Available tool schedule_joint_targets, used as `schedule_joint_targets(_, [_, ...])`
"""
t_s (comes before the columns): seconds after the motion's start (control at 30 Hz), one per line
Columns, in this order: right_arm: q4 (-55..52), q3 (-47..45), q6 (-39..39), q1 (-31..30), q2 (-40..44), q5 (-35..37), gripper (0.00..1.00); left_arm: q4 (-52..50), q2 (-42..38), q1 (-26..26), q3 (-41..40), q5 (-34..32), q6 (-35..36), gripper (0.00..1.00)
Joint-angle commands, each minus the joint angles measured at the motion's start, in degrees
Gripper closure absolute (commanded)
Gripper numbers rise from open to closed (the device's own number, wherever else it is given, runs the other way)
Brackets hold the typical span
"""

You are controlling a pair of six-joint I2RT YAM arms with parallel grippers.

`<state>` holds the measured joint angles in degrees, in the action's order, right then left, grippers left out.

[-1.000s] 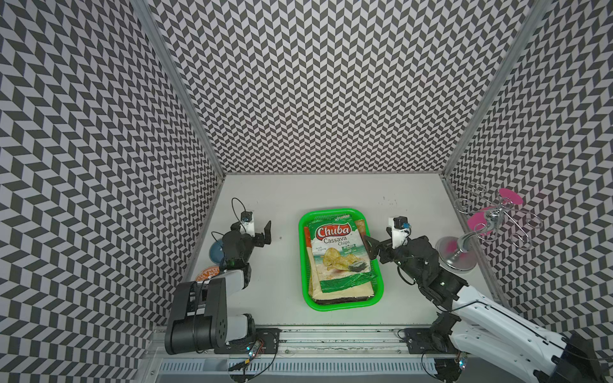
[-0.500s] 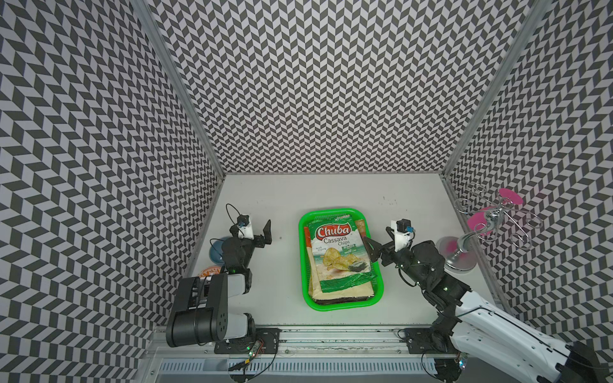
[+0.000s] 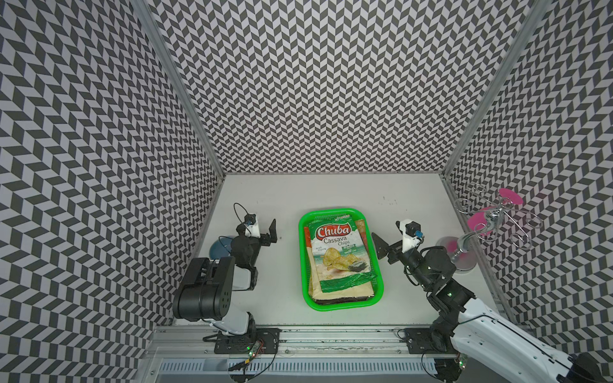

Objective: Put the potato chips into the basket
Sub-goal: Reset both arms

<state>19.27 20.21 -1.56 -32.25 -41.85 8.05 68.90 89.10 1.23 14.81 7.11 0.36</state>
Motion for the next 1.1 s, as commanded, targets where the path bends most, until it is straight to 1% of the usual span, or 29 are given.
schedule_joint_targets(0.0, [5.47,2.51,1.96,8.18,-3.71,-6.21,0.00,0.37,-0.38,-0.14,0.79,-1.32,0.34,0.01])
schedule_joint_targets(0.07, [7.06,3.40,3.19,13.42,-7.10,-10.12,0.00,0.12,-0.45,-0.11,0.83,-1.31,0.34,0.01])
schedule_joint_targets(0.1, [7.58,3.96,4.20,14.90,-8.31,-11.07,0.00,0.29,-0.45,-0.15,0.84,-1.31,0.34,0.01])
schedule_joint_targets(0.2, [9.88,5.07,5.56,17.96,-13.20,-10.28,0.00,0.26,-0.50,-0.17,0.79,-1.33,0.34,0.01])
schedule_joint_targets(0.3, [18.15,1.95,6.36,20.34,-17.70,-10.31,0.00,0.27,-0.49,-0.13,0.75,-1.33,0.34,0.01])
schedule_joint_targets(0.33, [20.92,0.71,7.04,20.82,-19.44,-9.31,0.00,0.28,-0.51,-0.17,0.75,-1.31,0.34,0.01])
schedule_joint_targets(0.47, [28.18,-2.96,8.53,23.36,-25.03,-8.25,0.00,0.29,-0.50,-0.12,0.77,-1.32,0.30,0.01])
schedule_joint_targets(0.6, [37.59,-7.01,4.63,28.19,-28.89,-12.77,0.00,0.28,-0.50,-0.18,0.76,-1.31,0.34,0.01])
schedule_joint_targets(0.77, [41.82,-7.02,5.24,29.29,-33.00,-11.76,0.00,0.28,-0.46,-0.13,0.75,-1.38,0.34,0.01])
schedule_joint_targets(0.93, [37.49,-4.34,6.04,29.75,-35.26,-13.09,0.01,0.31,-0.44,-0.13,0.75,-1.32,0.34,0.01])
schedule_joint_targets(1.07, [38.59,-2.91,6.83,29.78,-37.58,-15.31,0.00,0.27,-0.49,-0.13,0.75,-1.39,0.34,0.01])
